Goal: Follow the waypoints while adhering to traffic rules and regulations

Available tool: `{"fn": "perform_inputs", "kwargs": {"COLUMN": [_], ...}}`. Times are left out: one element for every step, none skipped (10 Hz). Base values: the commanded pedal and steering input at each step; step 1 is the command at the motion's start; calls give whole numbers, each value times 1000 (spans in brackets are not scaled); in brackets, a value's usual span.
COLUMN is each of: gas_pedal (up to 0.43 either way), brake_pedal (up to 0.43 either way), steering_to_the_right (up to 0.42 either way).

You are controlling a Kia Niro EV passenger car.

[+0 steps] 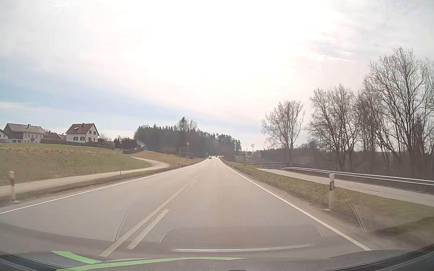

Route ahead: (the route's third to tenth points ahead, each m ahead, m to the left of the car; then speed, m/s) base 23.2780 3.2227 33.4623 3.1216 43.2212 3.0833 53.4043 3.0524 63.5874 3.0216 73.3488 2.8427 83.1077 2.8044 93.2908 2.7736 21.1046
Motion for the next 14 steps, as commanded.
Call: {"fn": "perform_inputs", "kwargs": {"gas_pedal": [268, 268, 268, 268, 280, 280, 280, 280, 280, 280, 280, 280, 280, 280], "brake_pedal": [0, 0, 0, 0, 0, 0, 0, 0, 0, 0, 0, 0, 0, 0], "steering_to_the_right": [1, 1, 1, 2, 2, 3, 4, 4, 4, 4, 4, 4, 4, 4]}}
